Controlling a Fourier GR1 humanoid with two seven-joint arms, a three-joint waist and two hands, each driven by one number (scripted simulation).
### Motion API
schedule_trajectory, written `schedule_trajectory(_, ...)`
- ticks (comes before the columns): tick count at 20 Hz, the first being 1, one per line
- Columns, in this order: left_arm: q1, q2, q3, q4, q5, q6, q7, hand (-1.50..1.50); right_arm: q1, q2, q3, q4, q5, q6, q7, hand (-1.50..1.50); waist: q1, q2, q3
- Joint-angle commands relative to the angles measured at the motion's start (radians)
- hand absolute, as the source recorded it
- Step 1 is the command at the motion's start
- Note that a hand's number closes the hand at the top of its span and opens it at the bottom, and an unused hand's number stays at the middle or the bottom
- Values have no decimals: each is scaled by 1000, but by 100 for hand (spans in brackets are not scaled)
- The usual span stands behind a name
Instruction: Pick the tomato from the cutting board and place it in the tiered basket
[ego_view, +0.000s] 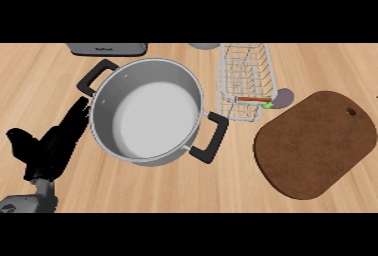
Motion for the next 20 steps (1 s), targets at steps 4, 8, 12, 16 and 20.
schedule_trajectory(4,-31,-30,17,15,-22,10,-6,0,-171,89,79,-70,7,47,155,150,-14,-2,-1)
schedule_trajectory(8,-39,7,59,31,11,-35,11,0,-270,207,167,-94,62,0,326,150,-9,-2,-2)
schedule_trajectory(12,3,-32,28,-38,-27,-2,31,0,-329,268,192,-90,87,5,433,150,-9,-3,-1)
schedule_trajectory(16,-11,-44,41,-25,-45,2,29,0,-350,308,207,-77,125,17,468,150,-12,-3,-1)
schedule_trajectory(20,2,-10,75,7,-18,-66,8,0,-325,376,251,-103,175,-3,547,150,-16,-4,-1)
